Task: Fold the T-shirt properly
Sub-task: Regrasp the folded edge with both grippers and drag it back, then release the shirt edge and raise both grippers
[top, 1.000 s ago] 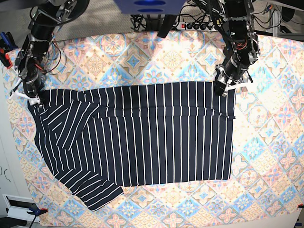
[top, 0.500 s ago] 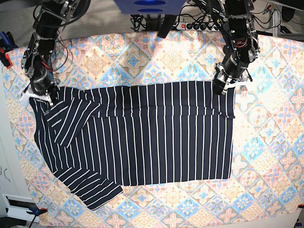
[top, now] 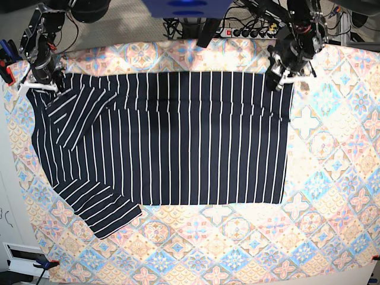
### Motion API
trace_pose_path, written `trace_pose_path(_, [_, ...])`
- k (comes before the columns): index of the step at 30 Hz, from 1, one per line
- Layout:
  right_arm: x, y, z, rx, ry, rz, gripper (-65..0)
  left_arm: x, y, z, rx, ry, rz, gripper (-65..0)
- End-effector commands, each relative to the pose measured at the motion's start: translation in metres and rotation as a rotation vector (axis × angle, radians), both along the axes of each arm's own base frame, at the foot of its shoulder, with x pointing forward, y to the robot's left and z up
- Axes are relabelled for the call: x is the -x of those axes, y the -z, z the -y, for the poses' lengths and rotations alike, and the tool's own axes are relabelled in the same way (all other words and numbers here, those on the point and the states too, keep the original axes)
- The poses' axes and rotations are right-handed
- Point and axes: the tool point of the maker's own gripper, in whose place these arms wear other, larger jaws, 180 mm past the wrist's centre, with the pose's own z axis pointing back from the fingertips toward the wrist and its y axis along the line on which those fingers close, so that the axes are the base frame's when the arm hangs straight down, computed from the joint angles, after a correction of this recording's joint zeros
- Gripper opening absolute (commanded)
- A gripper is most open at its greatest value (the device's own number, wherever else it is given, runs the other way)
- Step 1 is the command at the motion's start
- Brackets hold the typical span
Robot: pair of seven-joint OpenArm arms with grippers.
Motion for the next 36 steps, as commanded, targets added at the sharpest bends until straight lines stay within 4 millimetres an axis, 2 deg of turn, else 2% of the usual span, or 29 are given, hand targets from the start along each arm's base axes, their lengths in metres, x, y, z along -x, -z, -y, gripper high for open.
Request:
trace_pose_path(1, [0.001,-0.009,0.009,0.038,-0.009,0.006,-65.0,0.002,-0.007,-0.002,-0.009,0.008,0.017,-65.0])
trace_pose_path(8, [0.025,-0.016,0.01,0.073,-0.038,-0.026,-65.0,0.041,0.001,-0.001,-0.016,0.017,-0.057,-65.0])
trace_pose_path(13, [0.038,-0.019,0.01,0.089,-0.052,-0.046,-65.0,0.062,0.006,-0.002,-0.016,0.017,-0.1,-65.0])
trace_pose_path(16, [0.038,-0.019,0.01,0.089,-0.051,-0.047,-64.9,0.068,0.007,-0.001,-0.014,0.02,-0.112,-65.0])
trace_pose_path(21, [0.038,-0.019,0.01,0.089,-0.051,-0.045,-64.1,0.067,0.007,-0.001,-0.013,0.019,-0.113,-65.0])
trace_pose_path(25, [0.042,-0.02,0.016,0.096,-0.036,-0.052,-57.8,0.067,0.006,-0.003,-0.014,0.016,-0.111,-63.7])
trace_pose_path(29, [0.048,-0.024,0.029,0.113,0.001,-0.05,-49.6,0.068,0.006,-0.008,-0.022,0.003,-0.113,-48.7])
trace_pose_path(31, [0.052,-0.027,0.035,0.122,0.022,-0.048,-44.7,0.068,0.006,-0.008,-0.022,0.003,-0.113,-43.3])
trace_pose_path(36, [0.055,-0.03,0.041,0.13,0.041,-0.046,-33.0,0.07,0.006,-0.008,-0.022,0.003,-0.118,-41.5])
